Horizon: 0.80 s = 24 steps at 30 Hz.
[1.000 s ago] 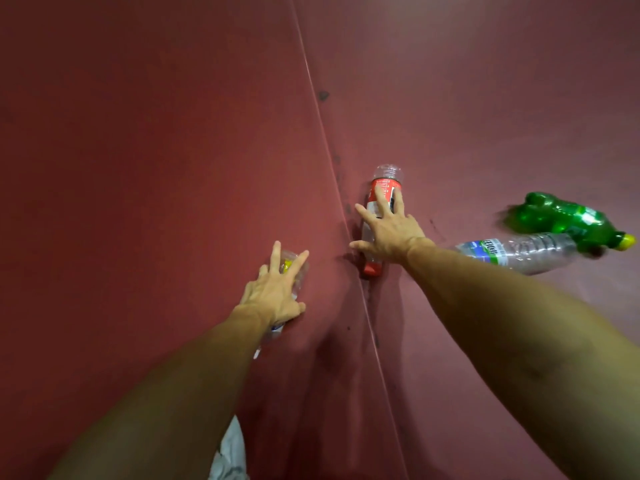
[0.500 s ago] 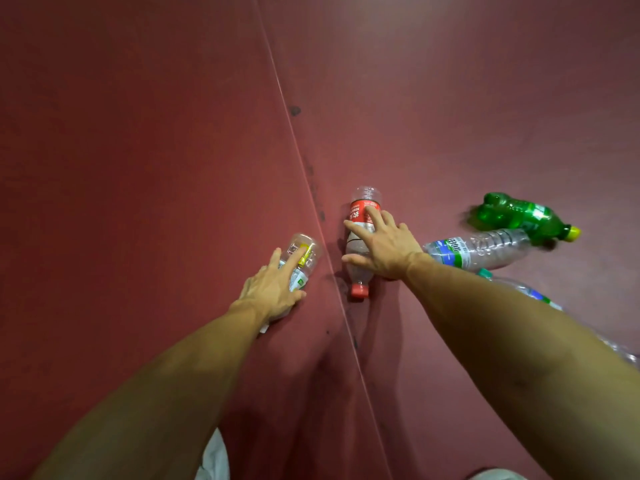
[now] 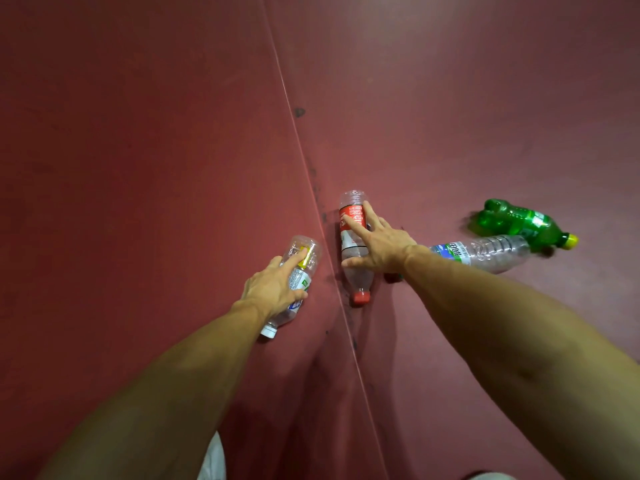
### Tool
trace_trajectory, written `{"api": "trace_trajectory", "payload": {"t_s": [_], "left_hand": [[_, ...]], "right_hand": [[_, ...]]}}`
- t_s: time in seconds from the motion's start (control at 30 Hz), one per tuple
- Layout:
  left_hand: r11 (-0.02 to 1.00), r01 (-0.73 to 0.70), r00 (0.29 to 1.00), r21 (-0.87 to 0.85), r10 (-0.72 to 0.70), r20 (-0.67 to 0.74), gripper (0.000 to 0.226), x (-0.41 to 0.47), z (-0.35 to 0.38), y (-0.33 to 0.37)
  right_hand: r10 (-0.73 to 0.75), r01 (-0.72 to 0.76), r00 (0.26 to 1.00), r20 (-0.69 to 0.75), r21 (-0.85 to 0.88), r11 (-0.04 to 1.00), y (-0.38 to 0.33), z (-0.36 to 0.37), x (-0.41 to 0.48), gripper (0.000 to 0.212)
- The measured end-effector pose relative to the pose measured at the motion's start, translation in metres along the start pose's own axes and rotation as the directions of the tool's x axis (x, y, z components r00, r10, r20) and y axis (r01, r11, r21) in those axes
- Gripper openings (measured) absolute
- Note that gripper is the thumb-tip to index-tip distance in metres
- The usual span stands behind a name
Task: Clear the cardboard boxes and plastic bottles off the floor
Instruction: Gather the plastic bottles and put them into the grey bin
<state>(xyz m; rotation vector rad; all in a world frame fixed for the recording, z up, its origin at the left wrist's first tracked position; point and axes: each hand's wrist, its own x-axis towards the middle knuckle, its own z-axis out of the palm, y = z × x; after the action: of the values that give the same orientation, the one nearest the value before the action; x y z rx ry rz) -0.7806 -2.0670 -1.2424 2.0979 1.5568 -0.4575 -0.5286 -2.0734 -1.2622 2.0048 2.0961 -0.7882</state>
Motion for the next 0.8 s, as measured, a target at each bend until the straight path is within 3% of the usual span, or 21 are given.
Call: {"api": "trace_trajectory", "payload": {"t_s": [0.8], "left_hand": [[0.998,-0.02,1.0,-0.059,0.02,0.011,0.085,0.008,0.0,-0.007]], "right_hand": [[0.027,-0.011,0.997,-0.066,0.231,0.973,-0.021,0.015,0.021,0.1]]}}
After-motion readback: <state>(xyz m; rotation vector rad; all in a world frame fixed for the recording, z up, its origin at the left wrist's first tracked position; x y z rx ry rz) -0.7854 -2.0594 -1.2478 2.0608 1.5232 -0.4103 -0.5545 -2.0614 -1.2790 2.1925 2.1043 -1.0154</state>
